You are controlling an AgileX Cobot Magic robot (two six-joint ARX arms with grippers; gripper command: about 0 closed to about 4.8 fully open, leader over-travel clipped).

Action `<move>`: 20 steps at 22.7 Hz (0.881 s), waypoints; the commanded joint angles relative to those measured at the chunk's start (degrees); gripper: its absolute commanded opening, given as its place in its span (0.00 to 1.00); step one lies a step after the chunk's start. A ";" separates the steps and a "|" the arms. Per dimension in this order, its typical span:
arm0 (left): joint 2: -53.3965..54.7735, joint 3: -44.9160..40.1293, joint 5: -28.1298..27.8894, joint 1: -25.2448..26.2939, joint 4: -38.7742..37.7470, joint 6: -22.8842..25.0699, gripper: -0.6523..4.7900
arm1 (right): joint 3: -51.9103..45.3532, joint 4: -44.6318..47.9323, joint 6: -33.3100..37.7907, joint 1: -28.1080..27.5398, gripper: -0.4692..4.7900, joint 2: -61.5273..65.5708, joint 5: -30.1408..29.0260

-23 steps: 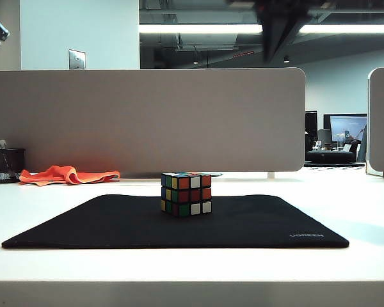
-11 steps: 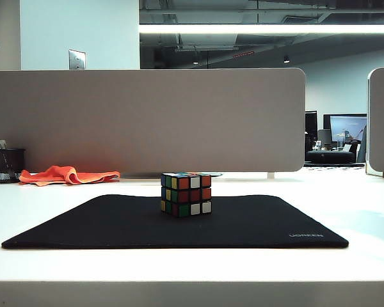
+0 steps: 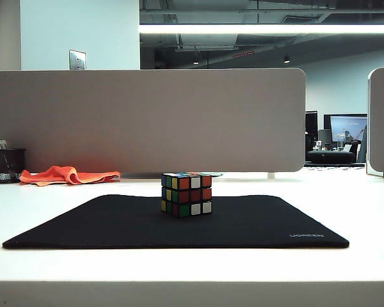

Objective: Pick up the cube on the right side of the mouse pad, then place it in the center of the mouse pad.

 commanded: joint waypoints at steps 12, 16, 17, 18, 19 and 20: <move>-14.25 -2.08 -7.08 -0.79 -6.34 3.80 0.11 | -18.91 0.33 4.63 0.15 0.09 -26.95 -5.42; -15.52 -6.10 -8.92 -0.79 -4.04 -0.28 0.11 | -19.76 -6.54 6.84 0.13 0.09 -28.50 -3.67; -15.50 -7.21 -11.06 -0.79 -2.86 -3.52 0.11 | -19.65 -6.21 7.43 0.15 0.09 -29.18 -1.25; -15.45 -8.00 -13.07 -0.79 -1.92 -6.08 0.11 | -20.02 -5.01 7.48 0.15 0.09 -30.40 -0.15; -15.45 -8.55 -14.36 -0.79 -1.31 -6.78 0.11 | -20.50 -3.54 6.73 0.15 0.09 -31.36 -0.13; -15.45 -8.98 -15.08 -0.79 -1.01 -6.91 0.11 | -21.27 -1.57 4.83 0.17 0.09 -32.35 -0.17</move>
